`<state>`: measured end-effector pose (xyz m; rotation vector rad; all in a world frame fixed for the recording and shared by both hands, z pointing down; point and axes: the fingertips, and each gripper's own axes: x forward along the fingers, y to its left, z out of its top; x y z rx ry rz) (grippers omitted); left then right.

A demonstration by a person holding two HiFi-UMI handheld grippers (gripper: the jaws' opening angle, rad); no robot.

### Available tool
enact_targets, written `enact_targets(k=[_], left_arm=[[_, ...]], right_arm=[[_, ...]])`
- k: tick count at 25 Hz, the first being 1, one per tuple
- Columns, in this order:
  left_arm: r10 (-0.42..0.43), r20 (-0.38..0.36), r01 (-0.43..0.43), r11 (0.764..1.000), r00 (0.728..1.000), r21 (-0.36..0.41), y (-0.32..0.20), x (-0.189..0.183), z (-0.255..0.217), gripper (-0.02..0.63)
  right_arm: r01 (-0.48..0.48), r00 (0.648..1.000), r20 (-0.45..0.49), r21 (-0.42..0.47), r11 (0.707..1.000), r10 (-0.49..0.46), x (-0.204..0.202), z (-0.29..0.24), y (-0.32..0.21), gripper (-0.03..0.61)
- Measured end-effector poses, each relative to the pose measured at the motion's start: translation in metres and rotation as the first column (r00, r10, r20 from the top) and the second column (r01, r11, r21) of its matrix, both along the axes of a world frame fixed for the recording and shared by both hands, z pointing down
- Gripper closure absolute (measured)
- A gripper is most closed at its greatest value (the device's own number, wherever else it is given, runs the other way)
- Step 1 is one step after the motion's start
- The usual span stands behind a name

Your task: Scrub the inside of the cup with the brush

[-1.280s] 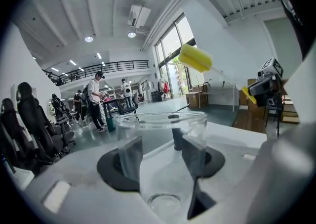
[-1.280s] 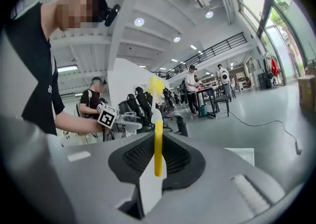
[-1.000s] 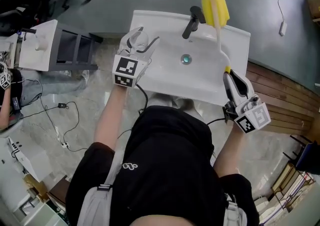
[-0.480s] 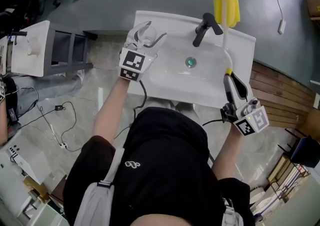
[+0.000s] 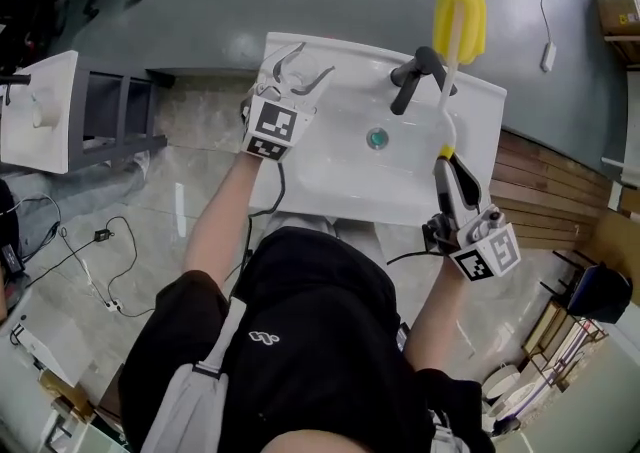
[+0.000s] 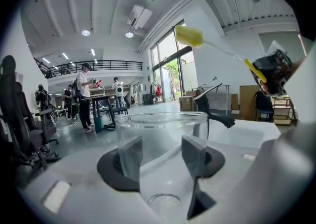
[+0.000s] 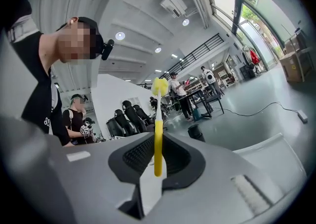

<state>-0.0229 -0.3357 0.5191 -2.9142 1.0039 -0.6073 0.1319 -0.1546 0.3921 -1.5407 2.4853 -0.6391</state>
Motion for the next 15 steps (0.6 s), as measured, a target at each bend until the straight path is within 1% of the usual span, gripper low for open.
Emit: enact_targets(k=[6, 12, 15], left_arm=[[0.011, -0.032, -0.011, 1.000, 0.999, -0.007, -0.018, 0.009, 0.019, 0.342], [0.003, -0.078, -0.007, 0.999, 0.997, -0.044, -0.027, 0.017, 0.040, 0.342], [0.027, -0.076, -0.028, 0.999, 0.997, -0.018, -0.032, 0.022, 0.040, 0.342]], right_arm=[[-0.044, 0.999, -0.018, -0.032, 0.999, 0.043, -0.005, 0.006, 0.003, 0.529], [-0.087, 0.995, -0.044, -0.068, 0.994, 0.084, -0.001, 0.009, 0.010, 0.529], [-0.099, 0.994, -0.054, -0.078, 0.992, 0.095, 0.000, 0.010, 0.012, 0.529]])
